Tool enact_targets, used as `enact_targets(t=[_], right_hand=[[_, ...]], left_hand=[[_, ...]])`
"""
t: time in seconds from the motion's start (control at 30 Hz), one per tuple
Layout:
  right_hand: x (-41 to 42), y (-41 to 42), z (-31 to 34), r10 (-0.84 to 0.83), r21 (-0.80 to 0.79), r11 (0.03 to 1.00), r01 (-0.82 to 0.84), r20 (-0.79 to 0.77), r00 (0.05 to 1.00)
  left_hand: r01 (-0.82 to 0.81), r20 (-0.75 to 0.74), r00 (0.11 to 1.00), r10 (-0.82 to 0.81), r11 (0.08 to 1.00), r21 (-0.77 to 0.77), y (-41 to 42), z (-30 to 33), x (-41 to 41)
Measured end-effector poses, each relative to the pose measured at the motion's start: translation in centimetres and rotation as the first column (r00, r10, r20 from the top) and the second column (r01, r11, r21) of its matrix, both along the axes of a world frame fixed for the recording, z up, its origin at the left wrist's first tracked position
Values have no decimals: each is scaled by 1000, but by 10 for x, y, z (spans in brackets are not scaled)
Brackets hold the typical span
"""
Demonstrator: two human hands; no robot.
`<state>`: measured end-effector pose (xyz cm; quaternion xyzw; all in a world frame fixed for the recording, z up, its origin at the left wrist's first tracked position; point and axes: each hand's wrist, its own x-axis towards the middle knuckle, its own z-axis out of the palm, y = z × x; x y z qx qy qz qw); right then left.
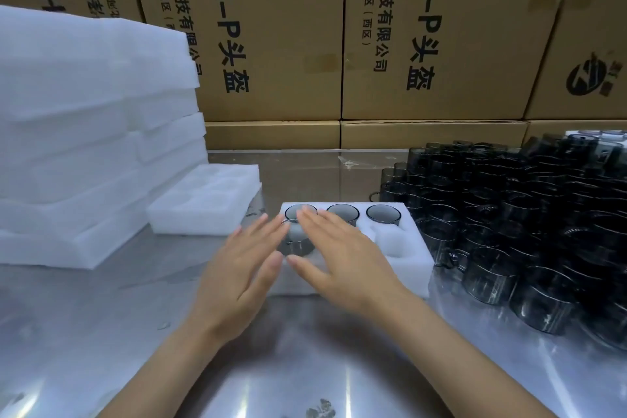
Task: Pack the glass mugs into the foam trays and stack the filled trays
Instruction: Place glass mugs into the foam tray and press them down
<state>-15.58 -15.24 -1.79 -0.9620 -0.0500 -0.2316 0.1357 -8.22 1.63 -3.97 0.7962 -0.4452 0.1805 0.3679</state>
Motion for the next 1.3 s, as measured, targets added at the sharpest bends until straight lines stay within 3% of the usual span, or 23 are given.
enact_targets(t=[0.17,0.33,0.43,0.53,0.6,0.7,0.8,0.93,1.03,1.13,1.23,1.3], right_hand=[[1,2,-6,-56,-123,991,44,-97,994],[-3,-1,-8,-53,-170,985,42,-63,997],[-6,-1,-2,-20,36,999,18,57,998],[-13,-23,13,-252,236,955,181,318,914],[-19,-54,22,-484,196,875,443,330,810],[-32,-96,28,-771,178,636,751,178,611],[-45,-118,31,-867,204,482,852,-30,497],[-51,-136,36,-889,116,395,911,-203,411],[-51,-145,36,-904,50,400,915,-144,403],[-55,-146,36,-898,143,435,889,-4,440],[-54,-135,37,-821,287,570,770,165,546],[-50,-122,37,-712,395,695,601,264,651]], left_hand=[[-95,-10,995,99,978,184,-5,2,-6],[-100,-26,994,104,985,137,-6,0,-8],[-119,33,993,117,988,96,-8,-1,-11],[-120,149,982,113,992,39,-17,-2,-14],[-100,229,969,91,995,27,-28,-2,-18],[-38,366,931,10,997,69,-42,-6,-21],[-34,402,916,-8,995,97,-48,-8,-17],[-82,380,924,45,993,82,-53,-6,-15],[-100,373,925,67,993,69,-55,-6,-15],[-97,377,924,65,993,66,-56,-6,-15],[-80,377,925,52,995,59,-55,-7,-14],[-68,374,926,42,996,56,-54,-6,-14]])
